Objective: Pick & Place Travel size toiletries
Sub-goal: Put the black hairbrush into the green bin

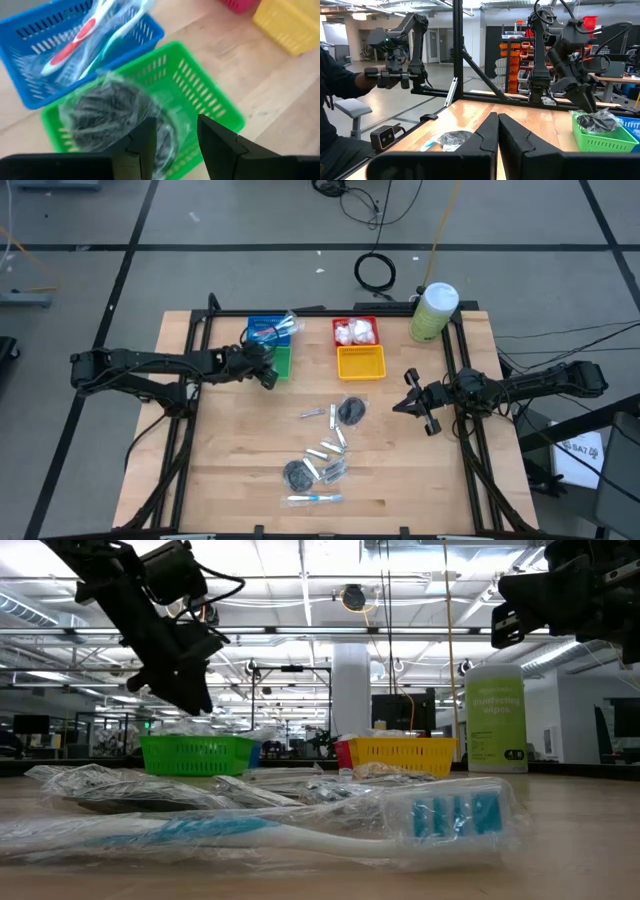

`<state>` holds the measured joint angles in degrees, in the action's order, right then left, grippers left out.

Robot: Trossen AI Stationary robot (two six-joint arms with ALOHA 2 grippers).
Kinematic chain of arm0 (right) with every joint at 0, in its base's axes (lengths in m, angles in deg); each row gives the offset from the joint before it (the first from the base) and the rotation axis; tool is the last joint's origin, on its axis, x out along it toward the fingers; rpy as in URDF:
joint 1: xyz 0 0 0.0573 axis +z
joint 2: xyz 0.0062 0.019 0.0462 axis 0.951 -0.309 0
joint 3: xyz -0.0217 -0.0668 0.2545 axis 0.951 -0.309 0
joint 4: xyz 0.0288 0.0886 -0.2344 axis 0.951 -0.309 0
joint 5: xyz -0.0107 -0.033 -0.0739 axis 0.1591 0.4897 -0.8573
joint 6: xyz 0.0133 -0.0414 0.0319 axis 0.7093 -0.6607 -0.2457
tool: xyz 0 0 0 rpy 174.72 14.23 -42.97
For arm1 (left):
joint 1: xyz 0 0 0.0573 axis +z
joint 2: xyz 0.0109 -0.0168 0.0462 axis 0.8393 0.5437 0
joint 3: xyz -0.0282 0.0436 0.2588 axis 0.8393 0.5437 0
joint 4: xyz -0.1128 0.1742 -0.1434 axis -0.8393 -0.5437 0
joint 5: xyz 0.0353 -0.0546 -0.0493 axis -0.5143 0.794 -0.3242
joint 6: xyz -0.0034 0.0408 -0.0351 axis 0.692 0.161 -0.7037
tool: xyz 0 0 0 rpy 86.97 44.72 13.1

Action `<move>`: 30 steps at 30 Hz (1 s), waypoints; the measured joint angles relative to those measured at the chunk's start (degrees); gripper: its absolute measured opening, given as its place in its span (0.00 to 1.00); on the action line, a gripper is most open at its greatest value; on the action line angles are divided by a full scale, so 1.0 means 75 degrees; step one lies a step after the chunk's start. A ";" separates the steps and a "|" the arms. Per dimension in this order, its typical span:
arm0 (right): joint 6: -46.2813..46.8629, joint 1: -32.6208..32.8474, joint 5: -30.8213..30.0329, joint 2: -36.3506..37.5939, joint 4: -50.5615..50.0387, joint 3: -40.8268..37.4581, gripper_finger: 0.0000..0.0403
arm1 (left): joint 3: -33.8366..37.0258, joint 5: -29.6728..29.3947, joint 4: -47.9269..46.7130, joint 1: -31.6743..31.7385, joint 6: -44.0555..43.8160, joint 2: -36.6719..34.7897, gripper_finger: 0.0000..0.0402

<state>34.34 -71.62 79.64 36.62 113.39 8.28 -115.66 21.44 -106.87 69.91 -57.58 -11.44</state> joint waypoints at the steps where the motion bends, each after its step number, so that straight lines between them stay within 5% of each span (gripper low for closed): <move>1: 0.0000 -0.0001 0.0000 0.0001 0.0001 -0.0002 0.00 | -0.0071 0.0002 -0.0276 0.0000 -0.0005 -0.0020 0.35; 7: 0.0000 -0.0002 -0.0002 0.0002 0.0003 0.0000 0.00 | -0.0803 -0.0739 -0.2253 -0.0142 -0.0364 -0.0392 0.33; 17: 0.0003 -0.0003 -0.0003 0.0002 0.0003 -0.0002 0.00 | -0.1133 -0.0804 -0.4213 -0.0347 -0.1292 0.0107 0.20; 30: 0.0003 -0.0003 0.0000 0.0002 0.0003 -0.0002 0.00 | -0.1133 -0.0259 -0.2666 -0.0347 -0.1101 0.1532 0.14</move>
<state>34.36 -71.64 79.64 36.64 113.41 8.26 -124.16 19.50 -126.86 67.31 -65.84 0.05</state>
